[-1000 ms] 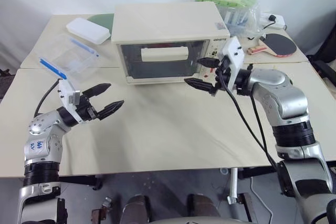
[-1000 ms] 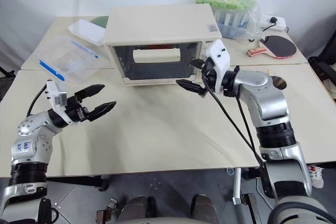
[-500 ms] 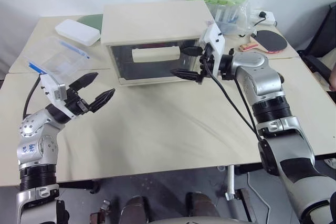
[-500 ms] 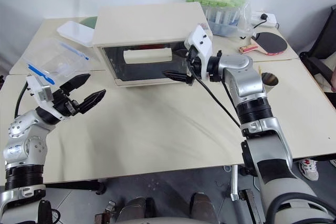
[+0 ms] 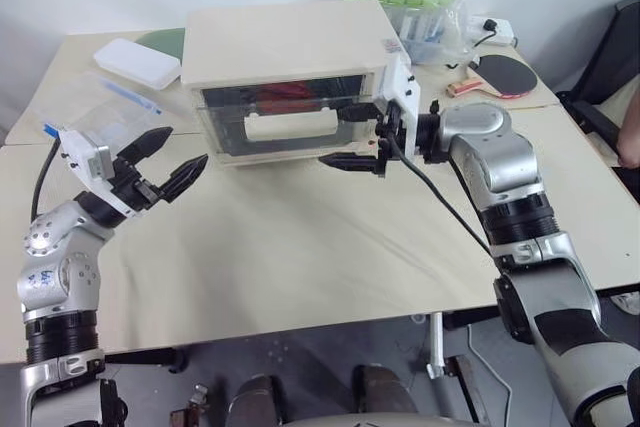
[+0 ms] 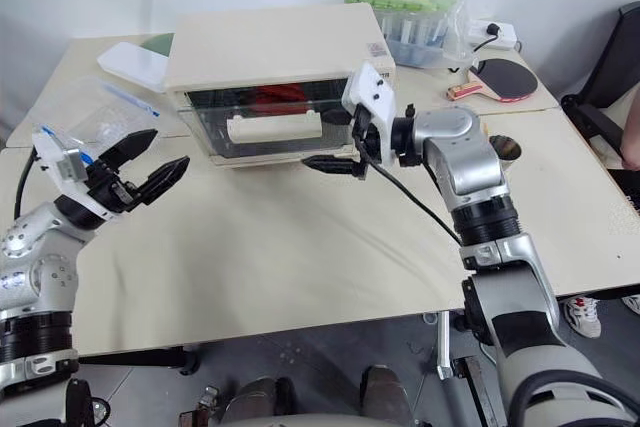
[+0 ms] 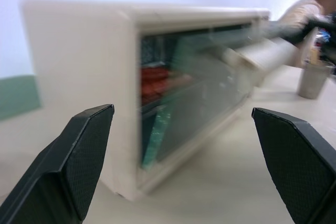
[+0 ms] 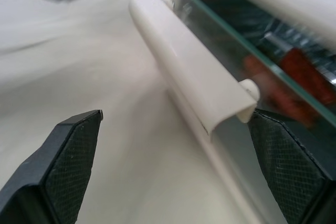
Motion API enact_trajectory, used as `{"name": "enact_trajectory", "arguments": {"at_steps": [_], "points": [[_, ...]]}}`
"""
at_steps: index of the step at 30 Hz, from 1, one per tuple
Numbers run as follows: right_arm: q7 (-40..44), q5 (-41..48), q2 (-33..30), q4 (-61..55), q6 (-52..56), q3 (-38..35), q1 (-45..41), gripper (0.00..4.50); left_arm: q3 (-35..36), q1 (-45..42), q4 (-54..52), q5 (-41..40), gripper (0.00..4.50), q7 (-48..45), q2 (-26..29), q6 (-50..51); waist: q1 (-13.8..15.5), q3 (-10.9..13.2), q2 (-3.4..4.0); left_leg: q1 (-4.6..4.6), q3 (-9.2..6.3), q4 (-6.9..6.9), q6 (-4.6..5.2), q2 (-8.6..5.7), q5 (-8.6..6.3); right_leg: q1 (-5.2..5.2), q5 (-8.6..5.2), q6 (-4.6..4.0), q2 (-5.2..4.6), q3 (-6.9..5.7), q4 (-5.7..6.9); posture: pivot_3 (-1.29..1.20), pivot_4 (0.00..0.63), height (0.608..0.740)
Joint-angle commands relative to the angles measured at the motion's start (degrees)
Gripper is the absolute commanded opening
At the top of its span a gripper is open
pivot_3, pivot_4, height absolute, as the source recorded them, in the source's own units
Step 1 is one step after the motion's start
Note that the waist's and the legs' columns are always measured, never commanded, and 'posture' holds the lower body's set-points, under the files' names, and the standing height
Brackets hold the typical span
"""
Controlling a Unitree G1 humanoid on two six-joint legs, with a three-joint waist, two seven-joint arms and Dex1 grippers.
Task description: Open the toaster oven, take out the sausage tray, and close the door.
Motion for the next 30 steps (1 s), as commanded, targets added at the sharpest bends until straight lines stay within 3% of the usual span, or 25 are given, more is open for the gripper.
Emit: {"name": "enact_trajectory", "arguments": {"at_steps": [1,4,14,25,30], "points": [[0.3,0.14,-0.07,-3.62,0.44,0.53,0.33,4.5,1.8,-3.19,3.24,-1.19,4.11,-1.87,1.71,-0.87,-0.05,0.0,0.0,0.0,0.06,0.0,0.0,-0.01,0.0,-0.01,0.0,0.0,-0.02,0.0,0.0,0.0,0.15,0.74],[-0.25,-0.09,0.19,-4.72,0.59,0.86,1.32,4.5,0.72,-7.38,8.69,0.5,3.38,-3.45,3.04,-1.53,0.0,0.0,0.0,0.01,0.07,0.01,-0.01,0.0,0.0,-0.05,0.0,0.0,-0.01,-0.03,0.01,0.0,0.15,0.74],[-2.25,0.03,0.57,-8.33,2.2,0.9,3.22,4.5,-6.88,-18.78,22.16,5.02,0.12,-10.81,2.04,-1.55,0.02,0.01,-0.01,0.0,0.08,0.02,-0.01,-0.01,-0.01,-0.09,0.0,0.0,-0.01,-0.12,0.06,0.0,0.15,0.74],[-5.67,-0.73,-1.4,-16.09,6.57,0.79,7.01,4.5,-16.98,-30.32,36.84,14.74,0.02,-18.71,2.07,1.1,0.07,0.02,-0.04,-0.04,0.22,0.05,-0.02,-0.02,0.0,-0.43,0.0,0.0,-0.04,-0.2,0.39,0.0,0.15,0.74],[-7.12,-2.49,-3.32,-18.18,8.71,1.56,8.44,4.5,-17.63,-33.22,40.37,16.39,0.02,-21.42,1.42,0.0,0.22,0.03,-0.05,-0.05,0.25,0.06,-0.02,-0.02,0.0,-0.45,0.0,0.0,-0.07,-0.2,0.4,0.0,0.15,0.74]]}}
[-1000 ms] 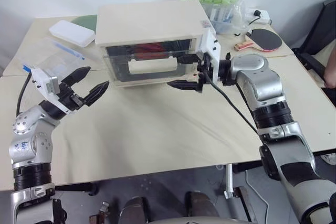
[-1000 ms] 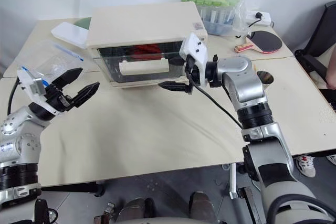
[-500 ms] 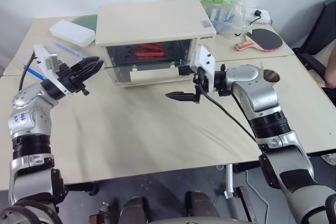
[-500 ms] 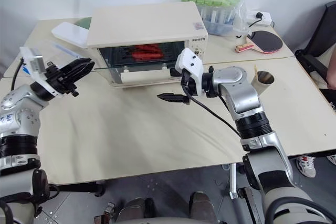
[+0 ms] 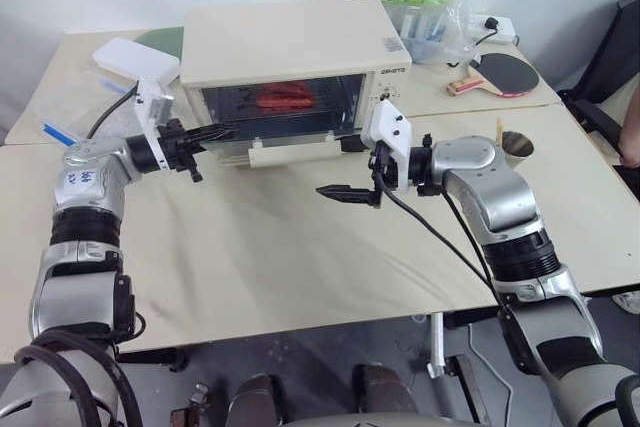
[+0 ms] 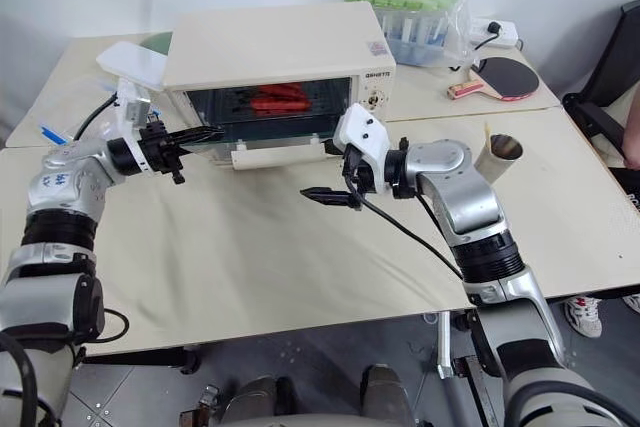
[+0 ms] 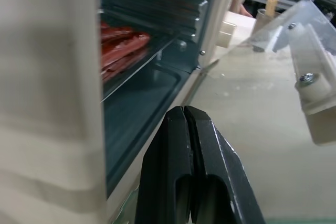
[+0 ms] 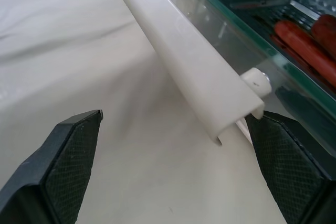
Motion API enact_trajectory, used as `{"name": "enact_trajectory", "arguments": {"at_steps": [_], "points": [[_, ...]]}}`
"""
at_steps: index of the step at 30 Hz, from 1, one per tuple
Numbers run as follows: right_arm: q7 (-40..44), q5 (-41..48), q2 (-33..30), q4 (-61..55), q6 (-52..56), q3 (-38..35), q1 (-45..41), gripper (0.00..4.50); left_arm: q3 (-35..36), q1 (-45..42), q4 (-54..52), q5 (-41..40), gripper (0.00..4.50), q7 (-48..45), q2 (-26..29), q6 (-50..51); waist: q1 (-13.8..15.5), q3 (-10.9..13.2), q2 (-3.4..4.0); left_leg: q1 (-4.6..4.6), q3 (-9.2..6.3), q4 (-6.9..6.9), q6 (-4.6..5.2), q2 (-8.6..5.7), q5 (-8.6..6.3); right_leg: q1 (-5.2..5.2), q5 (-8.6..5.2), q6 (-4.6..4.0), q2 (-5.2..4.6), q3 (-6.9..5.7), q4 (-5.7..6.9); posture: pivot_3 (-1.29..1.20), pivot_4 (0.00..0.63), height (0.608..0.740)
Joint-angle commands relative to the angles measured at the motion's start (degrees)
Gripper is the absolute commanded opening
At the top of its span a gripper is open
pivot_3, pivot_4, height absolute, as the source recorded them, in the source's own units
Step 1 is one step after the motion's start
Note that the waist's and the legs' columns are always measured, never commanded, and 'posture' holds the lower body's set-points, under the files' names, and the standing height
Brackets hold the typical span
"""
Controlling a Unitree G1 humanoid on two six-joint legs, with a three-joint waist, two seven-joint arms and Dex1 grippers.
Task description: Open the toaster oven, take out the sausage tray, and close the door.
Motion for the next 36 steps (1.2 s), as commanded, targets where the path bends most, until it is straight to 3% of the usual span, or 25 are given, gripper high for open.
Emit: {"name": "enact_trajectory", "arguments": {"at_steps": [1,9,15,20,28,32,36], "points": [[-1.64,-1.28,-1.83,-3.21,1.29,0.27,0.46,4.5,-0.39,-1.77,1.58,1.32,0.02,-2.25,-0.09,-0.93,0.04,0.0,0.0,0.0,0.01,0.0,0.0,0.0,0.0,0.0,0.0,0.0,-0.01,0.0,0.0,0.0,0.15,0.74],[-2.8,-6.25,-7.26,-3.11,3.08,2.97,1.97,4.5,-0.81,-2.72,2.54,3.29,0.02,-3.8,-0.77,-1.3,0.1,0.01,-0.02,-0.01,0.02,0.01,0.0,-0.01,0.0,0.0,0.0,0.0,-0.03,0.0,0.0,0.0,0.15,0.74],[5.17,-8.18,-20.39,-12.19,4.48,5.84,8.65,4.5,-4.42,-2.3,1.92,6.84,0.02,-5.7,-0.54,0.91,0.96,0.05,-0.09,-0.06,0.03,0.05,0.03,-0.07,-0.02,-0.02,0.0,0.0,-0.11,-0.01,-0.04,0.0,0.15,0.74],[11.86,1.27,-29.82,-25.74,12.79,-1.49,14.13,4.5,-7.14,-1.64,1.55,9.3,0.02,-7.36,-0.9,0.25,1.44,0.11,-0.09,-0.04,0.16,0.08,0.04,-0.06,-0.02,-0.08,-0.01,-0.02,-0.12,-0.02,-0.06,0.0,0.15,0.74],[3.2,4.61,-24.64,-27.39,16.43,-5.62,6.33,4.5,-9.29,-0.6,1.68,12.2,0.02,-7.53,-1.62,-0.72,1.95,0.16,-0.21,-0.05,0.21,0.15,0.07,-0.05,-0.04,-0.05,0.02,-0.08,-0.16,-0.01,-0.04,0.0,0.15,0.74],[-4.3,0.04,-17.32,-24.61,15.69,-0.63,0.27,4.5,-13.46,1.6,1.32,17.27,0.02,-6.95,-1.04,-4.18,1.85,0.12,-0.25,-0.06,0.24,0.14,0.07,-0.06,-0.04,-0.1,0.02,-0.08,-0.18,-0.02,0.03,0.0,0.15,0.74],[-10.97,-5.35,-10.69,-20.15,13.75,4.89,-2.65,4.5,-12.24,3.88,-1.0,16.08,0.02,-5.8,-0.91,-4.84,1.76,0.1,-0.27,0.0,0.29,0.14,0.07,-0.06,-0.04,-0.09,0.02,-0.08,-0.23,-0.07,0.08,0.0,0.15,0.74]]}}
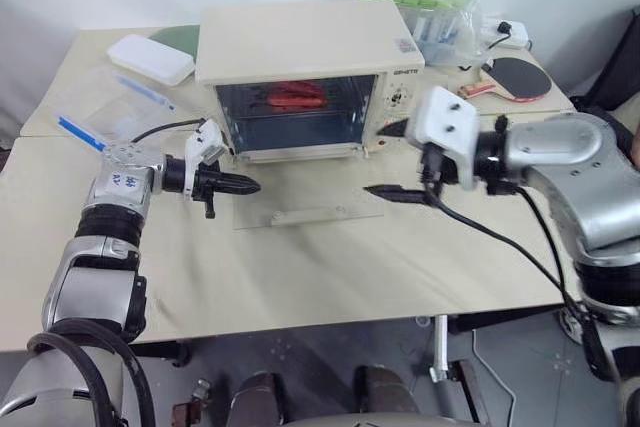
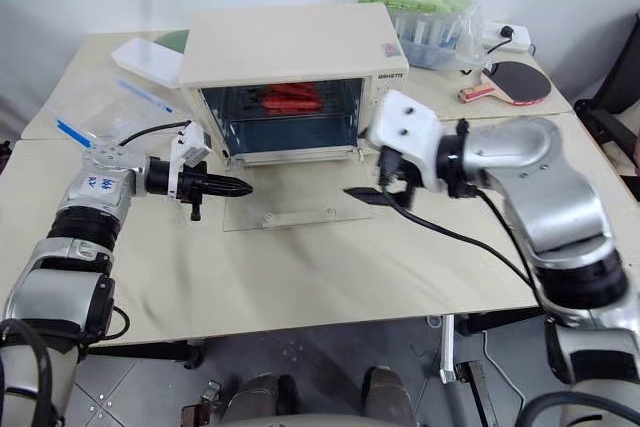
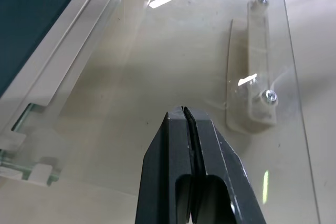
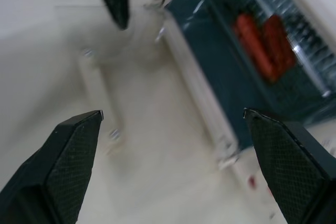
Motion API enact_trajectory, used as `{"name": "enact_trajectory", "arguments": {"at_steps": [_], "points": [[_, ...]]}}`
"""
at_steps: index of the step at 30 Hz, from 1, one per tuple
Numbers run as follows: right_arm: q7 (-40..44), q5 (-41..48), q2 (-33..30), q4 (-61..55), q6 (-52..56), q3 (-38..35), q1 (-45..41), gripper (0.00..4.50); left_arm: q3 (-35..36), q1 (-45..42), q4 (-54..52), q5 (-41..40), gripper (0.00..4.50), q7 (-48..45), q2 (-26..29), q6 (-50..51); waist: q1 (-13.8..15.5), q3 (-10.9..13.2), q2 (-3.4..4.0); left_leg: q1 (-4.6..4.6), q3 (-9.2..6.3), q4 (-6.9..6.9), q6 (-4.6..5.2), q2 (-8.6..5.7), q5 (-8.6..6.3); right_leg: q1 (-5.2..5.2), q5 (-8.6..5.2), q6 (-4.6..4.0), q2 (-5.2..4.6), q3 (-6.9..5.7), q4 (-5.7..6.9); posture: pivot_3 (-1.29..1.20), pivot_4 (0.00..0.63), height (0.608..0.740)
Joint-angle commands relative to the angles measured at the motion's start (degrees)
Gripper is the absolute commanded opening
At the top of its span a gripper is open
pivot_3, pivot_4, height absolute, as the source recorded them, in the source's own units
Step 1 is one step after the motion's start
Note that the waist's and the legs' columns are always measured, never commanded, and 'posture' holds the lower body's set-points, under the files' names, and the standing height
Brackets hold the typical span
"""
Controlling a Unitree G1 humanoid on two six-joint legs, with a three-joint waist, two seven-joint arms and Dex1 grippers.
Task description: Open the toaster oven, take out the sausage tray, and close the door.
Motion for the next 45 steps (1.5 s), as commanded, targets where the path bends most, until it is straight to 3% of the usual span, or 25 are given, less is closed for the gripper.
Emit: {"name": "enact_trajectory", "arguments": {"at_steps": [1,4,10,15,21,31,45], "points": [[-5.37,-4.32,3.82,2.92,-2.4,2.89,-2.05,4.5,-0.11,3.43,-1.89,0.89,0.02,1.03,0.71,0.26,-0.06,0.0,0.0,0.0,0.0,0.02,0.0,0.0,0.0,-0.01,0.0,0.0,-0.01,0.0,0.05,0.0,0.15,0.74],[-8.64,-7.36,7.14,6.2,-3.97,4.94,-3.43,4.5,2.27,6.51,-6.05,-1.17,0.02,2.23,0.99,1.23,-0.13,0.0,0.0,0.02,0.01,0.04,0.0,-0.01,0.0,-0.01,0.0,0.0,-0.04,-0.02,0.13,0.0,0.15,0.74],[-16.89,-16.02,14.35,19.5,-11.48,9.74,-7.41,4.5,15.5,19.77,-23.65,-13.29,0.02,9.18,-0.62,5.11,-1.37,0.0,0.01,0.05,-0.01,0.0,0.0,0.0,0.0,-0.07,0.0,0.0,-0.17,-0.25,0.3,0.0,0.15,0.74],[-21.9,-21.41,19.44,31.13,-19.38,11.75,-10.75,4.5,26.02,31.2,-37.52,-23.43,0.02,15.48,-5.9,2.2,-2.41,0.0,0.01,-0.02,-0.16,-0.04,0.0,-0.01,0.0,-0.11,0.0,0.0,-0.23,-0.42,0.4,0.0,0.15,0.74],[-25.46,-26.82,23.63,43.61,-28.46,13.75,-14.26,4.5,32.44,41.05,-47.52,-29.86,0.02,21.24,-10.58,0.05,-3.46,-0.01,0.0,-0.01,-0.35,-0.06,0.0,-0.03,0.0,-0.03,0.0,0.0,-0.25,-0.49,0.45,0.0,0.15,0.74],[-33.05,-38.64,28.91,61.35,-40.18,19.02,-21.84,4.5,36.66,50.79,-57.83,-37.31,0.02,31.05,-15.33,1.12,-4.15,-0.01,0.01,0.01,-0.43,-0.13,0.0,-0.03,0.0,0.0,0.0,-0.01,-0.26,-0.49,0.46,0.0,0.15,0.74],[-40.08,-43.28,34.7,76.3,-38.63,18.67,-28.58,4.5,35.68,50.58,-58.22,-37.31,0.02,33.38,-14.55,-0.71,-4.81,0.0,0.01,0.01,-0.49,-0.18,0.0,-0.04,0.0,0.03,0.0,-0.01,-0.24,-0.51,0.46,0.0,0.15,0.74]]}}
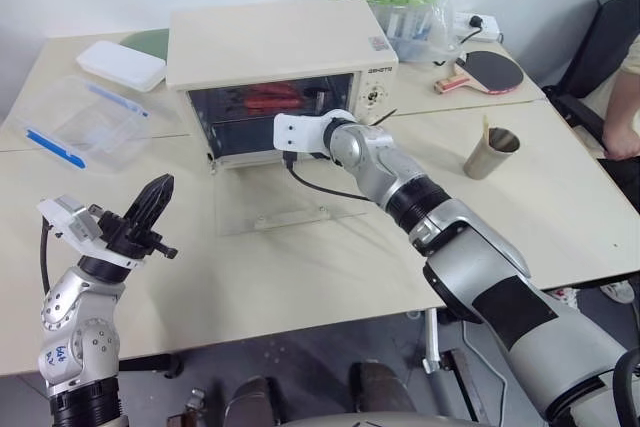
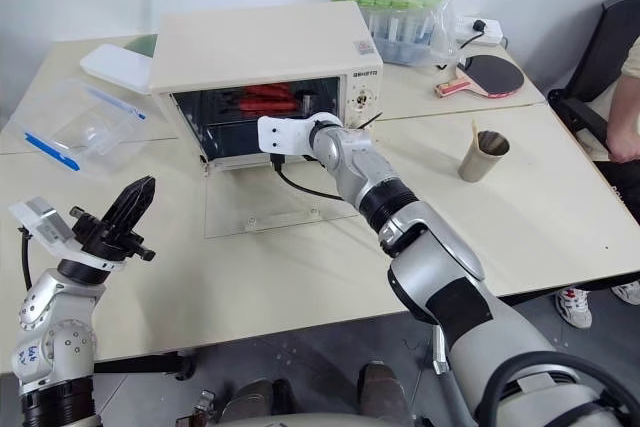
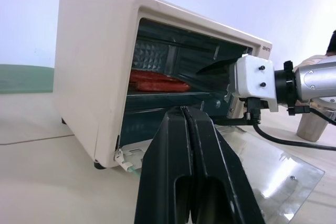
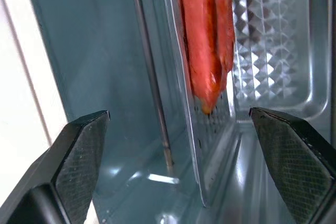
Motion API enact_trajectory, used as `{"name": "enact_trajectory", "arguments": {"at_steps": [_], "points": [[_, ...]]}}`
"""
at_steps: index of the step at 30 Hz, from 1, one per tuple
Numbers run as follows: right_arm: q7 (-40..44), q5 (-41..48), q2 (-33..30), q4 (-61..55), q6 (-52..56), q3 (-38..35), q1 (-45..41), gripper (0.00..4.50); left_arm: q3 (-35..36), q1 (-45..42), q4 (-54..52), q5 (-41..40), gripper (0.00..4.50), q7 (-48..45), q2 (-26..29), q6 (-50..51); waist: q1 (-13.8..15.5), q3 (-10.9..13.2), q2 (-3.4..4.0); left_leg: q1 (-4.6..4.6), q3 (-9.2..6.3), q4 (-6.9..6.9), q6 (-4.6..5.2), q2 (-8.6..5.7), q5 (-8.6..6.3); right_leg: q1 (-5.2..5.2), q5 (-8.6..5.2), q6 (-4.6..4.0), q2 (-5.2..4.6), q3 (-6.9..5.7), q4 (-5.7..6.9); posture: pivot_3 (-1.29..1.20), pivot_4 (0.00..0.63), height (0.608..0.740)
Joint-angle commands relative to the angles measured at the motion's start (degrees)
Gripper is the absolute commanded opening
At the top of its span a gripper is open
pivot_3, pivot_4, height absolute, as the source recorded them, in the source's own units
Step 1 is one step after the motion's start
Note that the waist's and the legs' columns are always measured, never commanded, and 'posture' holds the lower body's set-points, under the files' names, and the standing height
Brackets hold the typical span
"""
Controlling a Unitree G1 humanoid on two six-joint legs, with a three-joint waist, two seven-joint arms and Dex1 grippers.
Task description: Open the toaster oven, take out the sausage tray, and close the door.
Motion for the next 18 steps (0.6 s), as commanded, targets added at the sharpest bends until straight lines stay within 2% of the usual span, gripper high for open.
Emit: {"name": "enact_trajectory", "arguments": {"at_steps": [1,3,8,11,15,18], "points": [[-1.41,-0.77,1.02,1.19,-0.53,-0.82,-2.17,4.31,0.35,-0.14,-2.01,-1.82,0.0,-0.06,0.81,-0.62,-0.04,0.0,0.0,0.0,0.0,0.0,0.0,0.0,0.0,0.0,0.0,0.0,0.0,0.0,0.0,0.0,0.15,0.74],[-1.89,-0.87,1.25,1.82,-0.9,-0.78,-2.16,3.97,0.27,-0.29,-1.9,-2.03,0.0,0.06,0.8,-0.62,-0.05,0.0,0.0,0.0,0.0,0.0,0.0,0.0,0.0,0.0,0.0,0.0,0.0,0.0,0.0,0.0,0.15,0.74],[-3.19,-1.39,1.54,3.48,-1.83,-0.74,-2.31,2.3,0.11,-0.29,-1.79,-2.95,0.0,-0.01,1.06,0.44,-0.06,0.0,0.0,0.0,0.0,0.0,0.0,0.0,0.0,0.0,0.0,0.0,-0.01,0.0,0.0,0.0,0.15,0.74],[-4.38,-2.18,1.5,4.72,-2.68,-0.43,-2.87,1.28,0.07,-0.38,-1.7,-3.31,0.61,-0.15,1.3,1.06,-0.07,0.0,0.01,0.0,0.0,0.0,0.0,0.0,0.0,0.0,0.0,0.0,0.0,0.0,0.0,0.0,0.15,0.74],[-6.0,-3.0,1.74,6.25,-3.67,-0.17,-3.75,0.05,-0.07,-1.23,-0.93,-3.12,1.66,-0.09,1.54,1.05,-0.09,0.0,0.01,0.0,0.0,-0.01,0.0,0.0,0.0,0.0,0.0,0.0,0.0,0.0,0.0,0.0,0.15,0.74],[-6.63,-3.5,1.74,6.85,-4.38,0.03,-4.07,0.0,-0.29,-1.63,-0.89,-3.46,2.52,-0.11,1.71,1.4,-0.11,0.0,0.01,0.0,0.0,-0.01,0.0,0.0,0.0,0.0,0.0,0.0,0.0,0.0,0.0,0.0,0.15,0.74]]}}
